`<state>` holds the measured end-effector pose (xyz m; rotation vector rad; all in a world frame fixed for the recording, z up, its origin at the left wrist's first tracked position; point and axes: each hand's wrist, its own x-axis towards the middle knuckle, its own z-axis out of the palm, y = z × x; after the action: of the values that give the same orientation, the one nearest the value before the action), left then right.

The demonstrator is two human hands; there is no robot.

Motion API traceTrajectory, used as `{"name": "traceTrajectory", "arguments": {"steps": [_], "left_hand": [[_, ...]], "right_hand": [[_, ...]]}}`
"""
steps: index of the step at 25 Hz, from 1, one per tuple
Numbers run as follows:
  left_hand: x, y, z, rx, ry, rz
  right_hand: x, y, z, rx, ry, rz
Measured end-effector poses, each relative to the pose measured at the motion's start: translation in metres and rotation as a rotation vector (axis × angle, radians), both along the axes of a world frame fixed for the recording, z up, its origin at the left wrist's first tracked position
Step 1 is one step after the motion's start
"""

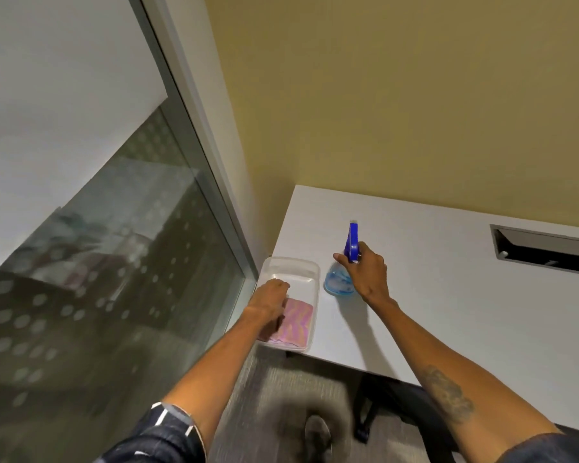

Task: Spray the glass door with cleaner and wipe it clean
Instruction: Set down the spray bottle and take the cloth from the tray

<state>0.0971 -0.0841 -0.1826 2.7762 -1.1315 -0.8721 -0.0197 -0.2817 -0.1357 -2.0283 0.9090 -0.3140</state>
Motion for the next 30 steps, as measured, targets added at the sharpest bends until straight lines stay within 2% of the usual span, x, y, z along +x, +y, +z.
{"name": "traceTrajectory", "arguments": {"steps": [5, 17, 21, 25, 30], "left_hand": [[0.01, -0.01, -0.032, 0.136, -0.082, -0.053], [0.019, -0.026, -0.081, 0.327, -0.14, -0.125], [0.02, -0.029, -0.078, 0.284, -0.172, -0.154], [0.021, -0.018, -0.053, 0.122, -0.126, -0.087], [0.014, 0.015, 0.0, -0.126, 0.055, 0.171]], "right_hand": [[0.006, -0.005, -0.022, -0.012, -0.033, -0.006], [0.017, -0.002, -0.043, 0.021, -0.029, -0.026], [0.017, 0.002, -0.046, 0.106, -0.069, -0.068], [0.011, 0.011, -0.044, 0.191, -0.114, -0.108], [-0.008, 0.037, -0.036, 0.241, -0.096, -0.217]]}}
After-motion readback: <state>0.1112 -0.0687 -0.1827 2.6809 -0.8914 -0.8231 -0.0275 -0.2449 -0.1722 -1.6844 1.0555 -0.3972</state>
